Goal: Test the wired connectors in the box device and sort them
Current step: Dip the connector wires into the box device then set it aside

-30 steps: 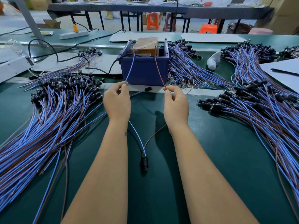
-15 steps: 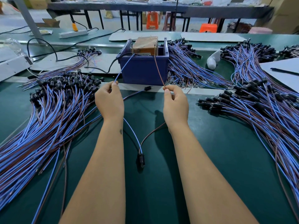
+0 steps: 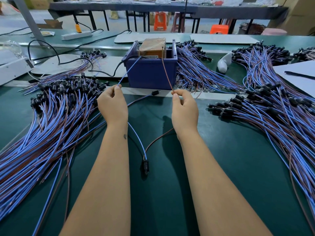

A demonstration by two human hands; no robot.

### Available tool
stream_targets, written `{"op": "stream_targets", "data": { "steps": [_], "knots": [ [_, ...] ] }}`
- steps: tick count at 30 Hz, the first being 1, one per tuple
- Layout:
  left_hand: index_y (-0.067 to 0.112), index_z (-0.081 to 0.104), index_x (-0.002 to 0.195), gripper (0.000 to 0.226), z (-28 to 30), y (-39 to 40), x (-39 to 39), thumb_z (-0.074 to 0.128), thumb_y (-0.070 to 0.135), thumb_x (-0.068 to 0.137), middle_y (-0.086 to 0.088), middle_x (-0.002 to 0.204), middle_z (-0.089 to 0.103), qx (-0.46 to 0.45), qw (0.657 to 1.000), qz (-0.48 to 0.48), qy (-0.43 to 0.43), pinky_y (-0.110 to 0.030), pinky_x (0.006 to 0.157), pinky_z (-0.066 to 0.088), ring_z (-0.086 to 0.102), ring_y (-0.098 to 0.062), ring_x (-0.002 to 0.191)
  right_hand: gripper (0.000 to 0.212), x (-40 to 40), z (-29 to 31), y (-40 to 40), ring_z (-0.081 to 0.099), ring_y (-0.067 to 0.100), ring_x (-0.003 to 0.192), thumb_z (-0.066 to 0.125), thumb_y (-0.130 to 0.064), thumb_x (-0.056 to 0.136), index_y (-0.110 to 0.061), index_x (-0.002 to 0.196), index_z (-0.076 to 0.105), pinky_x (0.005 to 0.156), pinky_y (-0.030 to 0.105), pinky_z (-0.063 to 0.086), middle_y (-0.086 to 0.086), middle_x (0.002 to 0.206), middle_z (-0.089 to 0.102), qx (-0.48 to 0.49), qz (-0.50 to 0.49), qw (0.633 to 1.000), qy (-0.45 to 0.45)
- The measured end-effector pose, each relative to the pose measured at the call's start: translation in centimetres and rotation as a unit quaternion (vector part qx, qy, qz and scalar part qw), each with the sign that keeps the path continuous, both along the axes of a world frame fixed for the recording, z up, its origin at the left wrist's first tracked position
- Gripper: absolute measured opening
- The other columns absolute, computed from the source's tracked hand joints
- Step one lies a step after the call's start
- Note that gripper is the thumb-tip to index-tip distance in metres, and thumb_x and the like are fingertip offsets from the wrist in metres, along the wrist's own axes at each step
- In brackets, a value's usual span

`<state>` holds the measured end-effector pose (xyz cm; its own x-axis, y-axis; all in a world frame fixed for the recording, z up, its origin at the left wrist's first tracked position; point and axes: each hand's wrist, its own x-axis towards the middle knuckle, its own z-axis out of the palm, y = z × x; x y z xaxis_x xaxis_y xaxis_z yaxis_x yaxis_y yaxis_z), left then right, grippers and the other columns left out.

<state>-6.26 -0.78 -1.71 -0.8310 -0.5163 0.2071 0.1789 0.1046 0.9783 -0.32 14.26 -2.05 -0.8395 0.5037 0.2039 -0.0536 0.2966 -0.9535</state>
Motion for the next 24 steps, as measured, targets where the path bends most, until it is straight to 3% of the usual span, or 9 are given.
{"op": "stream_targets", "data": {
  "steps": [3, 8, 12, 19, 24],
  "knots": [
    [0.017, 0.074, 0.102, 0.024, -0.1, -0.1, -0.2, 0.05, 0.019, 0.098, 0.01, 0.061, 0.047, 0.013, 1.0, 0.001, -0.003, -0.018, 0.05, 0.031, 0.032, -0.002, 0.046, 0.017, 0.0, 0.0, 0.0, 0.042, 0.008, 0.059, 0.043, -0.025, 0.101, -0.027, 0.102, 0.06, 0.06, 0.028, 0.035, -0.014, 0.064, 0.045, 0.001, 0.002, 1.0, 0.0],
    [0.027, 0.069, 0.083, 0.024, -0.1, -0.2, -0.2, 0.051, 0.019, 0.098, 0.006, 0.056, 0.04, 0.023, 1.0, -0.009, -0.001, -0.026, 0.055, 0.03, 0.03, -0.009, 0.051, 0.017, 0.0, 0.0, 0.0, 0.042, 0.008, 0.058, 0.043, -0.026, 0.101, -0.027, 0.104, 0.06, 0.059, 0.028, 0.035, -0.013, 0.065, 0.045, 0.003, 0.003, 1.0, -0.002],
    [0.02, 0.071, 0.092, 0.022, 0.0, -0.5, -0.7, 0.05, 0.019, 0.097, 0.005, 0.061, 0.051, 0.024, 1.0, -0.009, -0.014, -0.027, 0.056, 0.036, 0.04, -0.012, 0.054, 0.017, 0.0, 0.1, -0.1, 0.046, 0.009, 0.063, 0.042, -0.027, 0.101, -0.029, 0.104, 0.059, 0.061, 0.028, 0.036, -0.014, 0.07, 0.049, 0.02, 0.004, 1.0, -0.007],
    [0.024, 0.065, 0.072, 0.024, 0.4, -2.2, -1.4, 0.051, 0.021, 0.092, -0.003, 0.057, 0.05, -0.002, 0.999, -0.032, -0.015, -0.036, 0.062, 0.037, 0.045, -0.024, 0.061, 0.017, 0.0, 0.0, -0.1, 0.047, 0.009, 0.062, 0.042, -0.027, 0.101, -0.031, 0.103, 0.059, 0.058, 0.03, 0.036, -0.013, 0.065, 0.048, 0.026, 0.002, 1.0, -0.01],
    [0.022, 0.062, 0.068, 0.028, 0.9, -2.6, -1.8, 0.053, 0.019, 0.094, 0.008, 0.043, 0.051, 0.013, 0.999, -0.028, -0.026, -0.034, 0.064, 0.04, 0.046, -0.023, 0.06, 0.017, -0.2, -0.1, -0.2, 0.045, 0.008, 0.061, 0.044, -0.028, 0.101, -0.03, 0.104, 0.061, 0.06, 0.029, 0.036, -0.013, 0.064, 0.047, 0.014, 0.002, 1.0, -0.004]
  ]
}}
